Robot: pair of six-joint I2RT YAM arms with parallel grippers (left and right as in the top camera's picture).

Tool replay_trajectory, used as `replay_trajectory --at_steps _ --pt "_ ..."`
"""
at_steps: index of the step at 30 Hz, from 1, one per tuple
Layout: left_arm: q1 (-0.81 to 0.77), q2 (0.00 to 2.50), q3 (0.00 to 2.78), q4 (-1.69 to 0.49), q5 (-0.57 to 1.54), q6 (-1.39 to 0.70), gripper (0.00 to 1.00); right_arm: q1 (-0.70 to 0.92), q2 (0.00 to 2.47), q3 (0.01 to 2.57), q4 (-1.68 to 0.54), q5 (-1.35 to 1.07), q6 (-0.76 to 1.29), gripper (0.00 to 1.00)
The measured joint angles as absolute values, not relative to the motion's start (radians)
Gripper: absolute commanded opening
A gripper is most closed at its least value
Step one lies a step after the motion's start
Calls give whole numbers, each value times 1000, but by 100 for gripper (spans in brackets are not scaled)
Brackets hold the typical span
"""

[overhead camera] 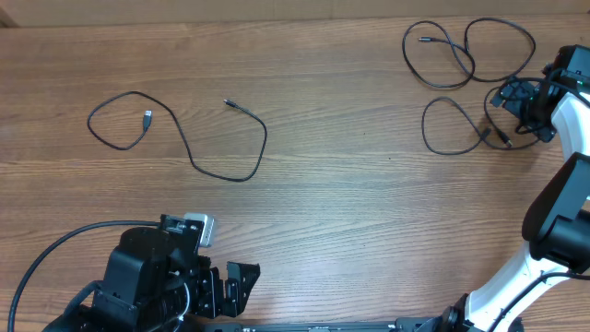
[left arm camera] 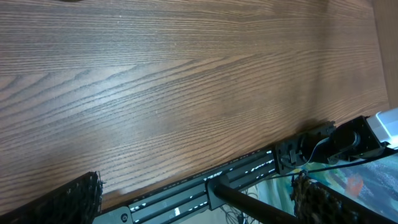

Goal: Untangle cables

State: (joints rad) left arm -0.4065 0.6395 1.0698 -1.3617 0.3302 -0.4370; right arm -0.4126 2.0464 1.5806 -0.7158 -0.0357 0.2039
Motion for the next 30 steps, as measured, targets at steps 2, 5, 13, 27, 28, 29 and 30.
replay_trajectory --at_steps 2,5,13,27,28,29,30 --pt "-406 640 1070 -1362 330 -437 99 -413 2046 1581 -719 -42 197 98" --pt "-406 640 1070 -1362 330 -437 100 -413 2046 1581 -723 -46 192 98" --pt "-406 640 1070 -1354 314 -437 99 -411 2046 1603 -733 -102 160 92" --pt "-406 640 1069 -1338 278 -437 100 -403 2168 1961 -1084 -157 125 99" --pt "-406 640 1069 -1338 275 -437 99 -403 2189 1991 -1102 -154 121 99" --pt "-406 640 1069 -1338 271 -437 100 -403 2209 2011 -1113 -148 118 99" --pt "-406 640 1069 -1338 269 -437 99 -403 2218 2015 -1115 -144 118 99"
